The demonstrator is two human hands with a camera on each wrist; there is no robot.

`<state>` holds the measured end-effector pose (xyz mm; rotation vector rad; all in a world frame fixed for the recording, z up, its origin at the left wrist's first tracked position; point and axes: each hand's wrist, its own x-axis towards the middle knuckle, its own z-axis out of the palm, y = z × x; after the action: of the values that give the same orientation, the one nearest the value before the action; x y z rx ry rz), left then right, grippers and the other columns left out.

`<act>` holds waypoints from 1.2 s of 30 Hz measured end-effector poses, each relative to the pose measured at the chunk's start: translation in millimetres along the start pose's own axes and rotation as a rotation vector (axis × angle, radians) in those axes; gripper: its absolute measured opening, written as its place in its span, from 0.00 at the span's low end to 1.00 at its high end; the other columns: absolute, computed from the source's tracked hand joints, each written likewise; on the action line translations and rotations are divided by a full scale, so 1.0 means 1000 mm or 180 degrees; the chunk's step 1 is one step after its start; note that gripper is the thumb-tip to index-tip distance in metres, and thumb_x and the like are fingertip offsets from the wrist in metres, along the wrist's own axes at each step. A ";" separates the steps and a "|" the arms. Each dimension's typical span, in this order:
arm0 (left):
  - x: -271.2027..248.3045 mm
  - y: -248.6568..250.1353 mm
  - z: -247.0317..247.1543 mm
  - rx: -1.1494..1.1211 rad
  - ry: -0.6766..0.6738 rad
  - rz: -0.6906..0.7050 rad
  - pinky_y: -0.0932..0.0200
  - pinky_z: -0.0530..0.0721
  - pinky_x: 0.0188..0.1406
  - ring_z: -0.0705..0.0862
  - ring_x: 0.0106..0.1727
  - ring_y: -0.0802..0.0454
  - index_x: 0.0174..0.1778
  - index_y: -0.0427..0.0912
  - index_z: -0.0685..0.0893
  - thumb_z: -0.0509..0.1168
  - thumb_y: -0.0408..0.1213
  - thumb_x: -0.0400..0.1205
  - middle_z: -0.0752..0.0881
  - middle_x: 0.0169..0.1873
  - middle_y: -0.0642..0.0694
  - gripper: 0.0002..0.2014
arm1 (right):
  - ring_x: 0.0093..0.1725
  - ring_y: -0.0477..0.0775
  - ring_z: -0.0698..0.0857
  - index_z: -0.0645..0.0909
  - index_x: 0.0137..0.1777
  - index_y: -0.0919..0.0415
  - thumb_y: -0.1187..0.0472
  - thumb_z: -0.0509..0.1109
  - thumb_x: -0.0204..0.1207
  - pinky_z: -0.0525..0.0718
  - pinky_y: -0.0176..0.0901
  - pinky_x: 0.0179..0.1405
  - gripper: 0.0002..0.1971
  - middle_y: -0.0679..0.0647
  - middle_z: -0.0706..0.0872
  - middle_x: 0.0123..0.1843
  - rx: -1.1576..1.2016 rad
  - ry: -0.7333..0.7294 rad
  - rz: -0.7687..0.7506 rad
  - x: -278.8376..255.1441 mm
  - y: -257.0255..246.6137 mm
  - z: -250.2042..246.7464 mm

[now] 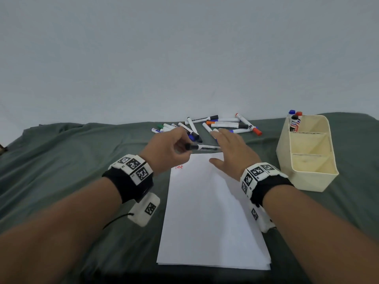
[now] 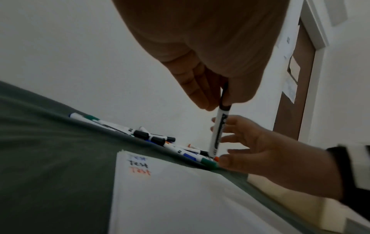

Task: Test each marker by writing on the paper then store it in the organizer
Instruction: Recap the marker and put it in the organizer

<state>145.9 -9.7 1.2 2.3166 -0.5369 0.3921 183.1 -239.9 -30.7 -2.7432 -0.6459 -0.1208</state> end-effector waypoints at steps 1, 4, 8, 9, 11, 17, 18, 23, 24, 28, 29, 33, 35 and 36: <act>-0.003 0.003 0.003 -0.0127 -0.0042 -0.0019 0.67 0.86 0.42 0.89 0.38 0.62 0.42 0.51 0.80 0.74 0.31 0.73 0.91 0.40 0.59 0.12 | 0.79 0.57 0.68 0.68 0.82 0.47 0.46 0.70 0.83 0.73 0.52 0.77 0.29 0.49 0.70 0.81 -0.0013 -0.0044 -0.0092 0.000 -0.001 0.000; -0.003 0.004 0.009 0.0160 -0.0250 -0.0308 0.57 0.87 0.42 0.87 0.38 0.57 0.42 0.51 0.79 0.70 0.30 0.74 0.90 0.40 0.55 0.10 | 0.57 0.57 0.83 0.80 0.55 0.50 0.48 0.65 0.86 0.83 0.51 0.53 0.08 0.51 0.84 0.52 -0.0153 -0.0522 0.0043 0.002 -0.006 -0.004; 0.004 0.006 0.015 0.1305 -0.0878 -0.0329 0.56 0.80 0.50 0.80 0.48 0.53 0.54 0.54 0.77 0.69 0.48 0.78 0.80 0.48 0.58 0.12 | 0.47 0.56 0.81 0.75 0.45 0.53 0.48 0.65 0.86 0.76 0.48 0.44 0.12 0.53 0.82 0.45 -0.0201 -0.0749 0.0054 0.002 -0.008 -0.007; 0.005 0.007 0.019 0.1479 -0.1022 -0.0315 0.55 0.79 0.54 0.80 0.53 0.53 0.63 0.53 0.76 0.68 0.53 0.80 0.79 0.52 0.57 0.17 | 0.48 0.57 0.81 0.76 0.45 0.54 0.49 0.66 0.87 0.77 0.49 0.46 0.12 0.54 0.83 0.46 -0.0120 -0.0691 0.0028 0.002 -0.008 -0.007; 0.009 0.008 0.028 0.1742 -0.1197 -0.0399 0.51 0.79 0.55 0.81 0.58 0.48 0.70 0.51 0.75 0.61 0.55 0.84 0.81 0.55 0.52 0.20 | 0.50 0.57 0.82 0.78 0.45 0.55 0.50 0.66 0.87 0.80 0.52 0.51 0.11 0.56 0.84 0.47 0.0005 -0.0616 -0.0021 0.001 -0.008 -0.007; 0.013 -0.005 0.037 0.2036 -0.1342 -0.0355 0.54 0.67 0.34 0.76 0.39 0.49 0.50 0.54 0.74 0.49 0.56 0.89 0.72 0.31 0.57 0.14 | 0.51 0.56 0.80 0.79 0.50 0.55 0.49 0.64 0.88 0.79 0.51 0.53 0.11 0.56 0.84 0.49 0.0051 -0.0677 -0.0095 0.001 -0.010 -0.007; 0.013 -0.008 0.037 0.2024 -0.1353 -0.0369 0.54 0.66 0.34 0.76 0.38 0.50 0.51 0.55 0.76 0.49 0.57 0.88 0.73 0.31 0.58 0.14 | 0.52 0.57 0.81 0.80 0.51 0.56 0.50 0.64 0.88 0.79 0.51 0.53 0.11 0.56 0.84 0.49 0.0058 -0.0717 -0.0099 0.001 -0.010 -0.007; 0.017 -0.021 0.030 0.1890 -0.1307 -0.0497 0.59 0.67 0.34 0.76 0.42 0.54 0.57 0.66 0.77 0.57 0.62 0.83 0.77 0.37 0.63 0.11 | 0.50 0.57 0.82 0.83 0.54 0.58 0.50 0.66 0.87 0.79 0.50 0.50 0.12 0.56 0.84 0.47 0.0190 -0.0637 -0.0071 0.000 -0.009 -0.008; 0.015 -0.025 0.028 0.1846 -0.1290 -0.0548 0.58 0.69 0.36 0.77 0.42 0.55 0.59 0.66 0.74 0.57 0.63 0.82 0.78 0.40 0.63 0.13 | 0.50 0.57 0.82 0.82 0.53 0.58 0.49 0.66 0.87 0.79 0.50 0.49 0.12 0.55 0.84 0.47 0.0182 -0.0601 -0.0029 0.001 -0.007 -0.008; 0.000 -0.046 0.013 0.1295 -0.0948 -0.1038 0.56 0.74 0.30 0.81 0.32 0.52 0.65 0.56 0.64 0.55 0.51 0.81 0.83 0.34 0.51 0.17 | 0.54 0.58 0.83 0.82 0.56 0.56 0.48 0.65 0.87 0.78 0.47 0.49 0.12 0.55 0.85 0.53 0.0180 -0.0528 0.0208 0.002 -0.001 -0.005; -0.005 -0.053 0.007 0.1272 -0.0907 -0.1134 0.55 0.73 0.29 0.80 0.30 0.48 0.65 0.51 0.64 0.55 0.43 0.82 0.82 0.32 0.46 0.16 | 0.54 0.58 0.83 0.82 0.58 0.56 0.47 0.65 0.87 0.77 0.47 0.48 0.12 0.54 0.86 0.53 0.0150 -0.0537 0.0250 0.002 0.000 -0.004; -0.019 -0.078 -0.029 0.1855 -0.1074 -0.1303 0.51 0.80 0.41 0.82 0.38 0.44 0.58 0.43 0.69 0.60 0.34 0.82 0.84 0.40 0.45 0.10 | 0.49 0.56 0.81 0.80 0.60 0.54 0.46 0.64 0.87 0.72 0.45 0.43 0.13 0.52 0.83 0.50 -0.0049 -0.0593 0.0420 0.006 0.003 0.002; -0.023 -0.088 -0.049 0.2150 -0.1339 -0.1228 0.53 0.79 0.49 0.83 0.48 0.45 0.53 0.45 0.78 0.67 0.35 0.80 0.85 0.47 0.47 0.08 | 0.47 0.56 0.80 0.80 0.61 0.54 0.46 0.63 0.87 0.72 0.45 0.41 0.14 0.50 0.79 0.45 -0.0169 -0.0584 0.0486 0.008 0.005 0.004; -0.025 -0.092 -0.058 0.2251 -0.1460 -0.1177 0.55 0.78 0.53 0.83 0.52 0.45 0.51 0.46 0.82 0.69 0.35 0.79 0.85 0.50 0.47 0.07 | 0.46 0.56 0.80 0.79 0.60 0.55 0.45 0.63 0.87 0.71 0.45 0.40 0.14 0.49 0.78 0.41 -0.0201 -0.0557 0.0512 0.008 0.006 0.005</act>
<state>161.4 98.3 -22.4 3.1419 -0.1688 -0.1746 193.2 -240.3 -35.9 -2.8758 -0.4693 0.1396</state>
